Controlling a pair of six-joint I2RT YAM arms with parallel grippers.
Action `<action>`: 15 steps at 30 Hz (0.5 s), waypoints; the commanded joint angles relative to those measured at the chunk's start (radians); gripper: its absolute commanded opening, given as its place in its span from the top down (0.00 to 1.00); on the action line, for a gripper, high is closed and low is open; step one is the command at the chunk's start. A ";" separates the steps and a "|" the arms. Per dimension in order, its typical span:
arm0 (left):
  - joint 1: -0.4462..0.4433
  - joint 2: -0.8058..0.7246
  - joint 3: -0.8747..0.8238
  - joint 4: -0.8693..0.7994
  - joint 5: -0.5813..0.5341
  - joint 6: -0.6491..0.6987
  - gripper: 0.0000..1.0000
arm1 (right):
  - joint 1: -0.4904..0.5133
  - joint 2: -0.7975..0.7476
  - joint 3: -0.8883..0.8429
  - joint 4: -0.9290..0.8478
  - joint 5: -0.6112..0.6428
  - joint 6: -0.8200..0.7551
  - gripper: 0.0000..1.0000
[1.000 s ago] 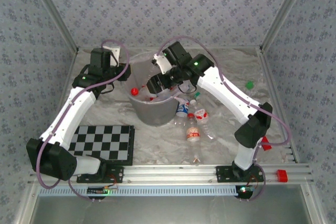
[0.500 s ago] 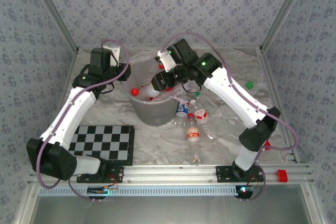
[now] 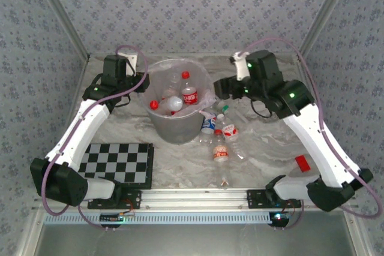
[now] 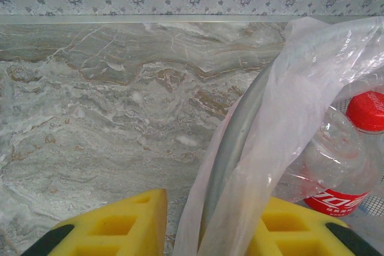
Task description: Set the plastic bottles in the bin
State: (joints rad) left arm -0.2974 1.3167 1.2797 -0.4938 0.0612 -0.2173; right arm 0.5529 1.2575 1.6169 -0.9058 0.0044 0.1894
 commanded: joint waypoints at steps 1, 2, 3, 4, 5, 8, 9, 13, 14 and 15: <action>-0.011 0.025 -0.004 -0.074 -0.002 0.021 0.66 | -0.100 -0.018 -0.113 -0.063 0.021 0.078 0.16; -0.011 0.025 -0.004 -0.075 -0.003 0.021 0.66 | -0.131 -0.025 -0.145 -0.069 -0.002 0.100 0.16; -0.011 0.026 -0.004 -0.075 -0.003 0.021 0.66 | -0.159 -0.029 -0.182 -0.074 -0.018 0.120 0.16; -0.011 0.025 -0.005 -0.074 -0.004 0.021 0.66 | -0.175 -0.028 -0.215 -0.080 -0.019 0.126 0.16; -0.011 0.025 -0.004 -0.074 -0.004 0.020 0.66 | -0.180 -0.024 -0.240 -0.089 -0.014 0.129 0.17; -0.011 0.025 -0.005 -0.074 -0.006 0.018 0.66 | -0.170 0.008 -0.308 -0.110 -0.010 0.134 0.25; -0.011 0.024 -0.005 -0.074 -0.005 0.017 0.66 | -0.160 0.020 -0.333 -0.116 -0.010 0.139 0.29; -0.011 0.023 -0.005 -0.075 -0.006 0.016 0.66 | -0.105 0.061 -0.444 -0.118 0.011 0.160 0.36; -0.011 0.024 -0.004 -0.075 -0.007 0.018 0.66 | -0.094 0.071 -0.469 -0.110 0.012 0.163 0.36; -0.011 0.024 -0.004 -0.075 -0.009 0.018 0.66 | -0.087 0.084 -0.488 -0.100 0.018 0.165 0.36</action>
State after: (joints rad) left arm -0.2974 1.3167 1.2797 -0.4938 0.0605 -0.2173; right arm 0.4431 1.3190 1.1759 -0.9825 0.0051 0.3260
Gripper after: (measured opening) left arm 0.339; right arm 0.639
